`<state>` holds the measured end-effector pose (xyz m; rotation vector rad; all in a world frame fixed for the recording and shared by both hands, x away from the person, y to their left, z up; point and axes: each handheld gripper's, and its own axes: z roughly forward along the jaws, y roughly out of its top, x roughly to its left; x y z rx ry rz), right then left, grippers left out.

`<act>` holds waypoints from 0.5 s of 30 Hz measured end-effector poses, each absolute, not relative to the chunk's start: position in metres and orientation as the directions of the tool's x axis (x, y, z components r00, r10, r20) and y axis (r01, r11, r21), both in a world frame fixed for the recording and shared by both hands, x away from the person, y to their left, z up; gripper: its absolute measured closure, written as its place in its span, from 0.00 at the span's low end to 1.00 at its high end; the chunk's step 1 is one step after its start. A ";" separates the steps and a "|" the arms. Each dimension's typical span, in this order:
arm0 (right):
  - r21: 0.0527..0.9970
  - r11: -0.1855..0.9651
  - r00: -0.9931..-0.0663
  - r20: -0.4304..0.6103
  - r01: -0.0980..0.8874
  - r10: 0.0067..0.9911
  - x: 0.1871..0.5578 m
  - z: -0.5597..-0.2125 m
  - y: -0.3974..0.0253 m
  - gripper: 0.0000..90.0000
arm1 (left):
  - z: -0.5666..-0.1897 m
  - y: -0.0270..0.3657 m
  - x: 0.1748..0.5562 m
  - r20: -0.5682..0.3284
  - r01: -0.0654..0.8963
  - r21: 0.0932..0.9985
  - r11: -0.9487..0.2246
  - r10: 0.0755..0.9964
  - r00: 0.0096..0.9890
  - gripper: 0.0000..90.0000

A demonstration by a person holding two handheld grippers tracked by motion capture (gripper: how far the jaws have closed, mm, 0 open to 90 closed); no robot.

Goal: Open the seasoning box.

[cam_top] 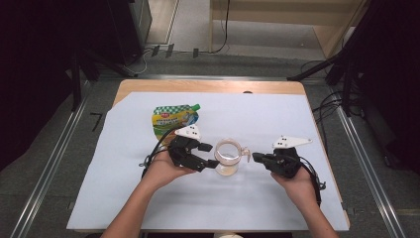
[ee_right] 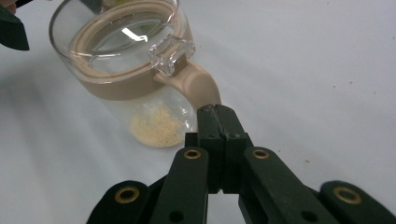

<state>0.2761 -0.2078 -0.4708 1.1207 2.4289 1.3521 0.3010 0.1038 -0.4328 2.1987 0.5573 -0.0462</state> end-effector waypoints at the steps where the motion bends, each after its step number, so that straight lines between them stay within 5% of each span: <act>1: 0.781 0.317 -0.710 0.217 0.538 0.670 0.276 -0.471 -0.208 1.00 | -0.433 0.102 0.302 -0.212 0.401 0.731 -0.553 0.375 0.903 0.28; 15: 0.768 0.316 -0.695 0.224 0.558 0.683 0.276 -0.480 -0.204 1.00 | -0.448 0.082 0.311 -0.157 0.340 0.737 -0.584 0.341 0.927 0.19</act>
